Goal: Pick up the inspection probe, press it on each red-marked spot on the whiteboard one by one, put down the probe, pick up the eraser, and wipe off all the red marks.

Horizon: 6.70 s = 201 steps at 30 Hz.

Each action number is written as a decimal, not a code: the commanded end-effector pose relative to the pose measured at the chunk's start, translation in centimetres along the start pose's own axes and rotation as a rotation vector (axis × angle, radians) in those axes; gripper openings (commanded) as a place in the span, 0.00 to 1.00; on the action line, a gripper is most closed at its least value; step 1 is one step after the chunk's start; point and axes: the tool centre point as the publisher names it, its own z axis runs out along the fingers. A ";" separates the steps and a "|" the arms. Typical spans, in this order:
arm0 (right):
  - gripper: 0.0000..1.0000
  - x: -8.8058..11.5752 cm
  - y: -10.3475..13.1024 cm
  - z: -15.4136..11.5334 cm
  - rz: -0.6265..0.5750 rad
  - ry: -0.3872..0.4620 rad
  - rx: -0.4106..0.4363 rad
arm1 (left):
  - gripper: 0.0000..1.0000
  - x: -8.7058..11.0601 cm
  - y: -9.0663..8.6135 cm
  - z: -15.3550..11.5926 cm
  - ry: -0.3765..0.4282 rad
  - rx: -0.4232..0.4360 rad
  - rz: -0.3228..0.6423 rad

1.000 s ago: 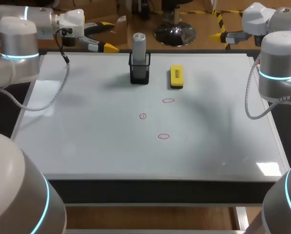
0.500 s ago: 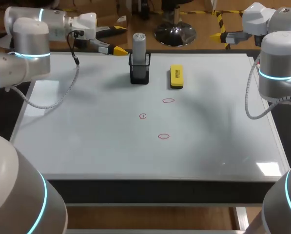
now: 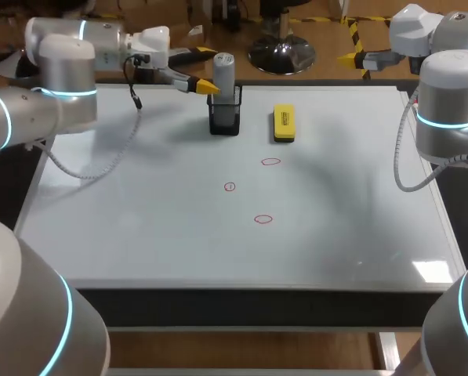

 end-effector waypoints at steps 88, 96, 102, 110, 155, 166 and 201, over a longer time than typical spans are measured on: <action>1.00 -0.1 0.0 0.0 0.000 0.001 0.001 | 0.00 5.0 -12.7 -0.9 -0.119 0.020 0.109; 1.00 -0.1 0.0 0.0 0.000 0.001 0.001 | 0.00 5.4 -12.9 -4.1 -0.123 0.056 0.140; 1.00 -0.1 0.0 0.0 0.000 0.001 0.001 | 0.00 5.7 -11.9 -6.9 -0.156 0.060 0.152; 1.00 -0.1 0.0 0.0 0.000 0.001 0.001 | 0.00 6.0 -9.8 -10.7 -0.194 0.052 0.152; 1.00 0.3 -0.5 1.3 -0.116 0.215 0.221 | 0.00 5.4 -4.9 -15.3 -0.232 0.026 0.111; 1.00 2.6 -3.0 3.4 -0.444 0.661 0.697 | 0.00 5.4 -4.9 -15.3 -0.232 0.026 0.111; 1.00 3.3 -6.4 5.0 -0.942 0.992 1.071 | 0.00 5.4 -4.9 -15.3 -0.232 0.026 0.111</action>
